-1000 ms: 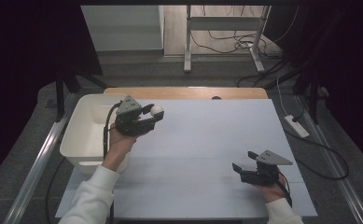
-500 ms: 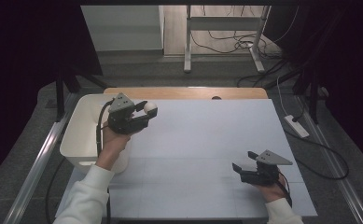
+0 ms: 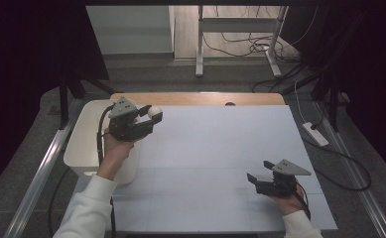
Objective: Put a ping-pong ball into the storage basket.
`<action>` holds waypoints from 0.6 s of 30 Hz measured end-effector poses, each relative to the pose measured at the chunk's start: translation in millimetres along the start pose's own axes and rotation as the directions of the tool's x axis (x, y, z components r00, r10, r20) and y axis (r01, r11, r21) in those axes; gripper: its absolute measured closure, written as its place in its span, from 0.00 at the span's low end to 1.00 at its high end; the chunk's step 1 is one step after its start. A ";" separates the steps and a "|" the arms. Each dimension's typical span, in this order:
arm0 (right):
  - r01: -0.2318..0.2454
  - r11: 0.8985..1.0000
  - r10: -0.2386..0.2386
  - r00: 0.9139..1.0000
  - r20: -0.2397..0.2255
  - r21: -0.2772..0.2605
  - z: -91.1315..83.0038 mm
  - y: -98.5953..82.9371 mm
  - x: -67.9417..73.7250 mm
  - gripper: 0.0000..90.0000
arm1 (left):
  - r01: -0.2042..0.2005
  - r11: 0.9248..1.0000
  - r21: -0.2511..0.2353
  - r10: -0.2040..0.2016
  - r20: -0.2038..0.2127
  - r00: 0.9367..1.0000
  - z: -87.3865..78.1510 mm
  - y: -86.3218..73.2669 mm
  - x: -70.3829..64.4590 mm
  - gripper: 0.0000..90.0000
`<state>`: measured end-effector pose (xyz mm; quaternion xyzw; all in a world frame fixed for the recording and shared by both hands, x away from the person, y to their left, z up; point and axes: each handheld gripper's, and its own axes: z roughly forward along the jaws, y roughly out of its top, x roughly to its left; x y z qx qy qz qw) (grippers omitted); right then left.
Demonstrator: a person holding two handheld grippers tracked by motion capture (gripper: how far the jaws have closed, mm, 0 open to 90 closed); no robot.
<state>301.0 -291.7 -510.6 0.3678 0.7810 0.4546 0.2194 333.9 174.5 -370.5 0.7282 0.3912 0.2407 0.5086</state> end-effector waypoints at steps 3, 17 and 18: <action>-0.001 1.000 0.001 1.000 0.001 -0.001 0.0 0.1 0.0 0.21 | -0.003 1.000 0.000 0.003 -0.004 1.000 -1.3 0.2 0.8 0.56; -0.003 1.000 0.003 1.000 0.003 -0.002 -0.4 0.2 -0.2 0.21 | 0.005 1.000 -0.007 -0.005 -0.017 1.000 -5.2 0.0 3.7 0.56; -0.002 1.000 0.002 1.000 0.004 -0.004 -0.4 0.3 -0.4 0.21 | 0.005 1.000 -0.009 -0.005 -0.019 1.000 -5.8 0.0 4.2 0.56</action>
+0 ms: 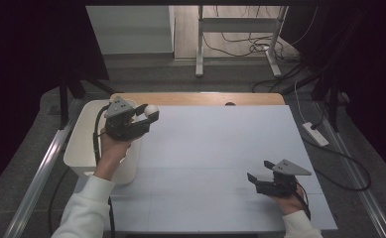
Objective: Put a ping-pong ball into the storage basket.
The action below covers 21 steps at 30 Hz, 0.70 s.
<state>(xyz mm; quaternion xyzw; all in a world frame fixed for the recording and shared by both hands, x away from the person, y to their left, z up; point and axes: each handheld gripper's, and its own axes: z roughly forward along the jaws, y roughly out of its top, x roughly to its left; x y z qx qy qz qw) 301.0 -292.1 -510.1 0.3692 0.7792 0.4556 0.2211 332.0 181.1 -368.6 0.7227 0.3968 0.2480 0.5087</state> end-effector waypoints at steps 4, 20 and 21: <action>-0.002 1.000 0.002 1.000 0.003 -0.001 -0.4 0.0 -0.4 0.21 | 0.004 1.000 -0.003 -0.004 -0.003 1.000 -1.5 -0.8 1.5 0.56; 0.005 1.000 -0.005 1.000 0.007 0.003 0.2 -0.3 0.6 0.21 | 0.040 0.999 -0.008 -0.040 -0.009 0.999 -6.5 -12.9 10.0 0.56; 0.008 1.000 -0.008 1.000 0.006 0.006 0.6 -0.5 1.0 0.21 | 0.042 0.999 -0.006 -0.042 -0.012 0.999 -6.6 -13.9 10.5 0.56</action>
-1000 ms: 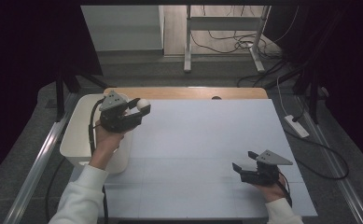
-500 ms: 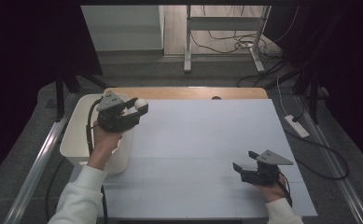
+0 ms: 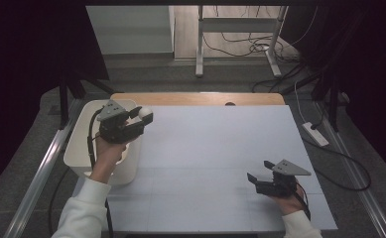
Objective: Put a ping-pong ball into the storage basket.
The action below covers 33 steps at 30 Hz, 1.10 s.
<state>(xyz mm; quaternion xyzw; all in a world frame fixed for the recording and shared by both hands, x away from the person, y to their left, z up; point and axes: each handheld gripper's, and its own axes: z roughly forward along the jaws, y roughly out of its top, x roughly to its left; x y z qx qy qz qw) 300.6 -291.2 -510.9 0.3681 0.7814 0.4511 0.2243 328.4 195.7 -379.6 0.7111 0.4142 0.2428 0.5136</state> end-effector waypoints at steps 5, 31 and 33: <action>0.009 1.000 -0.009 1.000 -0.006 0.006 1.2 -0.3 1.5 0.21 | 0.018 1.000 0.015 -0.018 -0.011 1.000 -0.6 -3.8 2.5 0.56; 0.006 1.000 -0.006 1.000 0.002 0.007 0.3 0.1 0.2 0.21 | 0.063 0.998 -0.016 -0.065 -0.134 0.989 -35.8 2.7 33.3 0.57; 0.005 1.000 -0.005 1.000 0.002 0.007 0.3 0.1 0.1 0.21 | 0.070 0.997 -0.013 -0.071 -0.142 0.987 -36.7 1.8 35.7 0.57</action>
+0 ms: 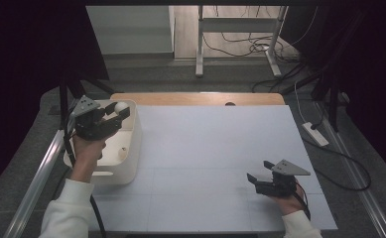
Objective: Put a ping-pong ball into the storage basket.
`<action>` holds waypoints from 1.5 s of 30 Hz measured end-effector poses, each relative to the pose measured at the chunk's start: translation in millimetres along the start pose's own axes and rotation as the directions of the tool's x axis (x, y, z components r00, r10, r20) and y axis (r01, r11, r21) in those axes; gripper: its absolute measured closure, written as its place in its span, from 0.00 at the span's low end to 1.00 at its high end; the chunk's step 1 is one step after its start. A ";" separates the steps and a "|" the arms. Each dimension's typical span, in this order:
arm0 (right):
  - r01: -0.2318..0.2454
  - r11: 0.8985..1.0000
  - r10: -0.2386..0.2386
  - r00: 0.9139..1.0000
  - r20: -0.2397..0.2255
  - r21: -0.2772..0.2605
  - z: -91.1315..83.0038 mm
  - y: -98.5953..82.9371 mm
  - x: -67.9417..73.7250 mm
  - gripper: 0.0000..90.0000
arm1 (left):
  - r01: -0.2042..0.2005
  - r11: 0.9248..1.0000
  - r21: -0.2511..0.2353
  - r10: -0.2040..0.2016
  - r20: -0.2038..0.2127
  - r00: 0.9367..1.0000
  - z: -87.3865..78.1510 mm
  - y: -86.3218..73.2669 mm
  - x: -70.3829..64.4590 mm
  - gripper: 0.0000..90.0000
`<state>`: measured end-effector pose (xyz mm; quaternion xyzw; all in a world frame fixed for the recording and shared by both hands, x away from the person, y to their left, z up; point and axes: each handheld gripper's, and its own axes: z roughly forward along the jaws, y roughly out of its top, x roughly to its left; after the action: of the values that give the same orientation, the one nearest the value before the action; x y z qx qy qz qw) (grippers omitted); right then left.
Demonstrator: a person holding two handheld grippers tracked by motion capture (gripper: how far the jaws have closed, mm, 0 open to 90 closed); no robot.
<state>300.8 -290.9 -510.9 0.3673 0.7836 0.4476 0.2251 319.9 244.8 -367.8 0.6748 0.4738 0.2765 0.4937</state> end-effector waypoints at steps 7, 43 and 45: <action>-0.004 1.000 0.004 1.000 0.001 -0.004 0.2 0.2 0.1 0.21 | 0.020 1.000 0.020 -0.019 -0.034 0.999 1.1 -3.6 10.8 0.57; -0.008 1.000 0.008 1.000 0.003 -0.007 0.3 0.8 -1.5 0.21 | 0.102 0.947 0.303 -0.065 -0.127 0.990 44.0 -19.5 43.2 0.56; -0.006 1.000 0.006 1.000 0.003 -0.007 0.3 0.9 -1.5 0.21 | 0.108 0.948 0.299 -0.070 -0.132 0.989 43.7 -19.4 43.7 0.55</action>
<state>302.3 -291.6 -510.2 0.3697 0.7806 0.4505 0.2260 367.0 268.2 -405.6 0.7030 0.5696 0.2175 0.3662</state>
